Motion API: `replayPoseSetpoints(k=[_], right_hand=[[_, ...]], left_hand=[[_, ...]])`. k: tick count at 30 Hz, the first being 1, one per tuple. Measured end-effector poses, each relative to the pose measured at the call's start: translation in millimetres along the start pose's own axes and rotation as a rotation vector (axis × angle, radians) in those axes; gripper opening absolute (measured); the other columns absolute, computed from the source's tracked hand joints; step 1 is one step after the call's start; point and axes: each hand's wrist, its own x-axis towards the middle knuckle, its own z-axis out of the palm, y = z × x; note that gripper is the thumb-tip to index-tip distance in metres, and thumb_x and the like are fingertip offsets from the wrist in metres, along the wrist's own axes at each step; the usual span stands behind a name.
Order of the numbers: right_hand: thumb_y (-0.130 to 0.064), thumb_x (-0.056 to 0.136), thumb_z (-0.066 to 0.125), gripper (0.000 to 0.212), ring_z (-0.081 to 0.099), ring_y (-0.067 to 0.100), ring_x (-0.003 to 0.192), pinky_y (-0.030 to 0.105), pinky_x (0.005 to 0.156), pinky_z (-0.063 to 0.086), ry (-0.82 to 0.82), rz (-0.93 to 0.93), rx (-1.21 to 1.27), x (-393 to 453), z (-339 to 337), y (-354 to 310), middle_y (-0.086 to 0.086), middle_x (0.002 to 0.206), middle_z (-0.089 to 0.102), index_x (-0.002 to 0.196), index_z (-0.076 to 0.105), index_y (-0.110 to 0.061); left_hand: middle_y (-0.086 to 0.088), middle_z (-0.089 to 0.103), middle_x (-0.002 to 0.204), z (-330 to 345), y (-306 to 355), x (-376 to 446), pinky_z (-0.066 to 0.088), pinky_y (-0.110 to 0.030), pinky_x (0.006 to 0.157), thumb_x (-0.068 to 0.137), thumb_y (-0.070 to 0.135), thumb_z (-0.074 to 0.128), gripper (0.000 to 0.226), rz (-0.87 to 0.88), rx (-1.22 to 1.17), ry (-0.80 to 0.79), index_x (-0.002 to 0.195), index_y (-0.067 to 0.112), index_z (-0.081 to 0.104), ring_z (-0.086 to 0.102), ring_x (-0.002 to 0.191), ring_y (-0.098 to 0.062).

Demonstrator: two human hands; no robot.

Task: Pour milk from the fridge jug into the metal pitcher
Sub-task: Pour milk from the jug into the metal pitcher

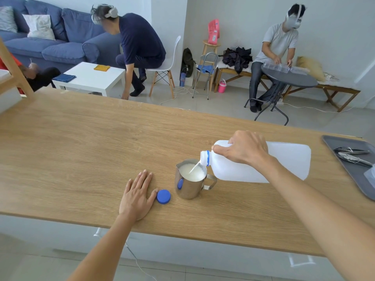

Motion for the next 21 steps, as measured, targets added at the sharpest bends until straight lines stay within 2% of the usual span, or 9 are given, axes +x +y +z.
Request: replayPoseSetpoints(k=[2, 4, 11, 15, 18, 21], right_hand=[[-0.067, 0.072, 0.057, 0.065, 0.031, 0.02, 0.043, 0.033, 0.052, 0.032, -0.007, 0.019, 0.044, -1.8, 1.3, 1.9, -0.002, 0.044, 0.029, 0.047, 0.023, -0.018], [-0.068, 0.075, 0.058, 0.067, 0.027, 0.019, 0.043, 0.031, 0.049, 0.023, -0.015, 0.042, 0.107, -3.7, 2.8, 5.1, -0.003, 0.045, 0.023, 0.048, 0.021, -0.018], [-0.059, 0.082, 0.059, 0.067, 0.019, 0.018, 0.045, 0.031, 0.051, 0.018, 0.019, 0.176, 0.546, -9.5, 10.6, 25.8, -0.007, 0.043, 0.017, 0.046, 0.016, -0.021], [-0.055, 0.085, 0.059, 0.065, 0.022, 0.02, 0.053, 0.034, 0.054, 0.018, 0.07, 0.273, 0.719, -17.1, 17.3, 35.8, 0.002, 0.052, 0.021, 0.049, 0.017, -0.019], [-0.053, 0.083, 0.059, 0.061, 0.024, 0.02, 0.054, 0.034, 0.055, 0.019, 0.117, 0.335, 0.898, -25.5, 25.1, 42.4, 0.008, 0.058, 0.026, 0.052, 0.027, -0.011], [-0.057, 0.076, 0.056, 0.051, 0.03, 0.02, 0.054, 0.033, 0.055, 0.023, 0.191, 0.403, 1.082, -33.8, 34.0, 47.8, 0.011, 0.06, 0.033, 0.061, 0.048, -0.008]], left_hand=[[0.007, 0.007, 0.159, -0.3, 0.3, -0.4, 0.002, -0.034, 0.119, 0.086, 0.067, 0.006, 0.077, 0.002, -0.001, -0.004, 0.151, 0.026, 0.011, 0.001, 0.145, -0.007], [0.008, 0.006, 0.159, -0.5, 0.2, -0.4, 0.002, -0.034, 0.119, 0.085, 0.068, 0.005, 0.078, 0.001, 0.001, -0.006, 0.151, 0.026, 0.01, 0.0, 0.145, -0.006], [0.008, 0.006, 0.159, -0.2, 0.6, -0.1, 0.002, -0.034, 0.119, 0.085, 0.066, 0.005, 0.077, -0.003, 0.006, -0.01, 0.151, 0.026, 0.011, 0.0, 0.145, -0.006], [0.008, 0.007, 0.159, -1.2, 2.6, 0.1, 0.002, -0.034, 0.119, 0.083, 0.066, 0.003, 0.08, -0.01, 0.005, -0.015, 0.151, 0.026, 0.013, 0.001, 0.145, -0.006], [0.008, 0.006, 0.159, -1.9, 2.7, 0.0, 0.003, -0.035, 0.119, 0.083, 0.066, 0.003, 0.08, -0.009, 0.012, -0.016, 0.151, 0.025, 0.013, 0.002, 0.145, -0.007], [0.007, 0.007, 0.159, -1.8, 2.6, 0.0, 0.003, -0.035, 0.119, 0.083, 0.066, 0.003, 0.08, -0.009, 0.01, -0.014, 0.151, 0.025, 0.013, 0.002, 0.145, -0.007]])
